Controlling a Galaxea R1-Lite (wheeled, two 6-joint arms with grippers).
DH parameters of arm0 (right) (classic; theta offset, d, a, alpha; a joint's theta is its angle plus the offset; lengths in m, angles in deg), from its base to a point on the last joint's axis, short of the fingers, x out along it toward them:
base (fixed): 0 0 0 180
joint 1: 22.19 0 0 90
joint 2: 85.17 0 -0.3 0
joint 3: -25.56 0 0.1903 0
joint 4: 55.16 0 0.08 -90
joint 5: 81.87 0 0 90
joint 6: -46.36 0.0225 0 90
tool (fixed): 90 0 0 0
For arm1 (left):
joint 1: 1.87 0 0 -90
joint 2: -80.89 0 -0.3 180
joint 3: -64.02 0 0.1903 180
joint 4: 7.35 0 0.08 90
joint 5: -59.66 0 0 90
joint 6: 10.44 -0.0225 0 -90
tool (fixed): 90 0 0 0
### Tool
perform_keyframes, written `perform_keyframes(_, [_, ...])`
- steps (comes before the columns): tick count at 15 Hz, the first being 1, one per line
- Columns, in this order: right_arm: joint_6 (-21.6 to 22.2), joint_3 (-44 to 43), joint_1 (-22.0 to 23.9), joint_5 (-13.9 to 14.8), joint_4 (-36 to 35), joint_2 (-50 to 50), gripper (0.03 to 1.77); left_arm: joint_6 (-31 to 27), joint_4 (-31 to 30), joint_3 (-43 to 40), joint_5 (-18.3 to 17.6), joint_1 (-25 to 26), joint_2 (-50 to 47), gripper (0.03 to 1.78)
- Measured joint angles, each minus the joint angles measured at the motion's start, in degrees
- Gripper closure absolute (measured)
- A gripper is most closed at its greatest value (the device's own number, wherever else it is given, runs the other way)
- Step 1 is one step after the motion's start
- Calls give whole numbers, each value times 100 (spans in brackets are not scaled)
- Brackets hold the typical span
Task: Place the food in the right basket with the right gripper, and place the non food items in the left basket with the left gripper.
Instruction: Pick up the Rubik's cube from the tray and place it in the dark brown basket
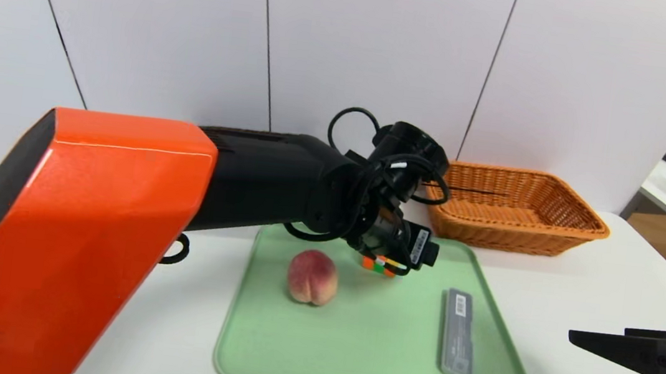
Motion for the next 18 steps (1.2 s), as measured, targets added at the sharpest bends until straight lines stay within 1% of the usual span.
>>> perform_keyframes(4, [6, 79, 46, -2, -7, -7, 9, -171, -20, 37, 71, 87, 37, 12])
perform_keyframes(8, [6, 113, 50, -4, -7, -2, 9, -227, -17, 39, 360, 171, 98, 12])
perform_keyframes(15, [6, 121, 50, -6, -46, -2, 9, -300, -277, 41, 360, 201, 414, 12])
perform_keyframes(18, [6, 129, 49, -6, -44, -2, 9, -300, -299, 41, 357, 207, 489, 12])
